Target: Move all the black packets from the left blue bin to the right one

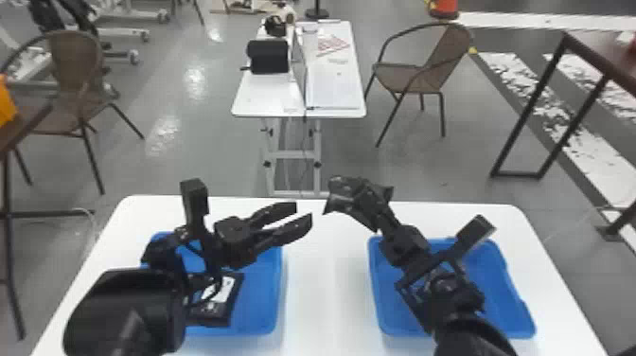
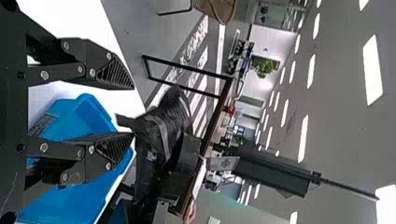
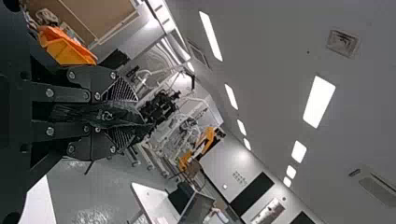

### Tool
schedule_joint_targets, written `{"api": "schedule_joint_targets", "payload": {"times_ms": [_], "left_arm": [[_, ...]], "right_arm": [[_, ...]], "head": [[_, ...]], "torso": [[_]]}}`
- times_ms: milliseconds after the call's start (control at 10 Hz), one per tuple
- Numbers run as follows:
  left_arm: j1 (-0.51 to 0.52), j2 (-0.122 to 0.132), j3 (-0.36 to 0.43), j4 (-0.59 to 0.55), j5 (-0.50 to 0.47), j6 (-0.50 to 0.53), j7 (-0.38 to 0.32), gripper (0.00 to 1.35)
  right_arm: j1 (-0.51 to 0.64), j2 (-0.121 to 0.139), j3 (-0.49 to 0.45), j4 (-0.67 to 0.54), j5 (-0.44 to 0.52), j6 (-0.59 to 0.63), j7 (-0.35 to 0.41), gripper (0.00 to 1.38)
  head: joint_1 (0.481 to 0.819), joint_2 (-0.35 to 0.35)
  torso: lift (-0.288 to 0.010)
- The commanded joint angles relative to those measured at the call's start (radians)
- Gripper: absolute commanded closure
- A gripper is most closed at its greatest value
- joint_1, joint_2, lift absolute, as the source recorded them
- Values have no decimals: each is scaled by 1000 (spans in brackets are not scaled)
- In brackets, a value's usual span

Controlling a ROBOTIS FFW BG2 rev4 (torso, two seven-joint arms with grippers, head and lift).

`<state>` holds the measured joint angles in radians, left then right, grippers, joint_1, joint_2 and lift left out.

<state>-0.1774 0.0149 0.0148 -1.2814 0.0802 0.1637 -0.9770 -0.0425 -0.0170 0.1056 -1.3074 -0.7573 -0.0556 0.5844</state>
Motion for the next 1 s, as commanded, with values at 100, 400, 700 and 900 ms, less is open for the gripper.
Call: {"api": "schedule_joint_targets", "payload": {"times_ms": [100,400,700,900], "left_arm": [[82,22,88,-101,64,30,35,134],[194,25,157,-268,181,-10,153,140],[251,-10,205,-315,191,-30,221,140],[269,-7,225,-315,158,-32,227,140]], "right_arm": [[-8,-57,-118,96,26,5,-1,1280],[-34,-133,-150,270,19,37,0,1279],[-112,-138,-247,476,115,53,-11,877],[-77,-112,-311,418,176,-49,-118,50]], "head": [[695,-41],[695,-74],[695,-72],[695,-108]], "torso": [[0],[0],[0],[0]]}}
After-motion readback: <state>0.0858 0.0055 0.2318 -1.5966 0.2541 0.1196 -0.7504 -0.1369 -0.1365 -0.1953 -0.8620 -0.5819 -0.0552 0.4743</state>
